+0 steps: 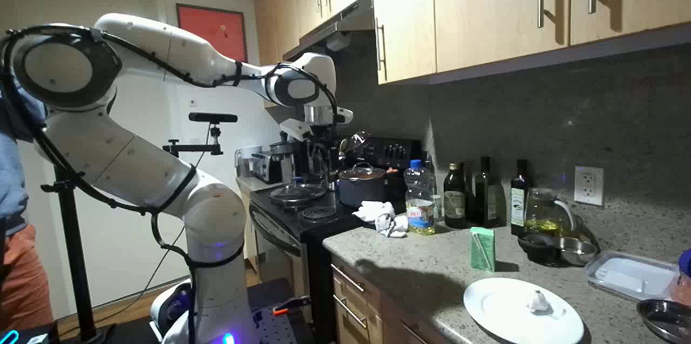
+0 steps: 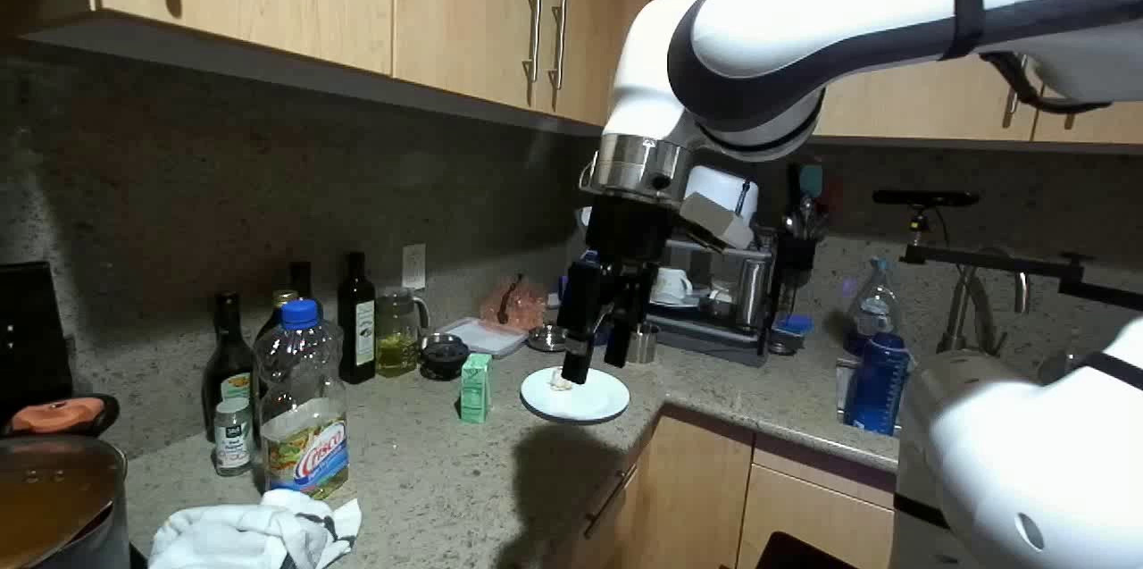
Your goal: Place the white towel over the bottle on the left side of the counter
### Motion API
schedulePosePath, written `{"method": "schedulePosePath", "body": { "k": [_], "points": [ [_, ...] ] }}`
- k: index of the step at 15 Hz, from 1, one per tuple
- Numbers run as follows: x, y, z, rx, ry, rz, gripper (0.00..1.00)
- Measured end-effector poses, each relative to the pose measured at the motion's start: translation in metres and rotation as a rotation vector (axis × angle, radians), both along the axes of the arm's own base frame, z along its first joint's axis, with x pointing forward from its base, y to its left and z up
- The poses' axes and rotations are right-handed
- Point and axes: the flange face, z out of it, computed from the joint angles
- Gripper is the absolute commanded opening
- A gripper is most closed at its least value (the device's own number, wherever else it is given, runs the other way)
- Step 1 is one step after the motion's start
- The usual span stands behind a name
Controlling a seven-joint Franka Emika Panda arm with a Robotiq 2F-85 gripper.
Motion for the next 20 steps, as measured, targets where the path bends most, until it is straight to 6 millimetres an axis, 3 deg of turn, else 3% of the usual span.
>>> {"method": "schedulePosePath", "body": {
  "k": [7, 12, 20],
  "points": [
    [0.000, 0.007, 0.000, -0.014, -0.003, 0.026, 1.00],
    [0.013, 0.062, 0.009, -0.132, -0.020, 0.166, 1.00],
    [0.077, 0.135, 0.034, -0.480, -0.191, 0.398, 1.00]
  ]
}}
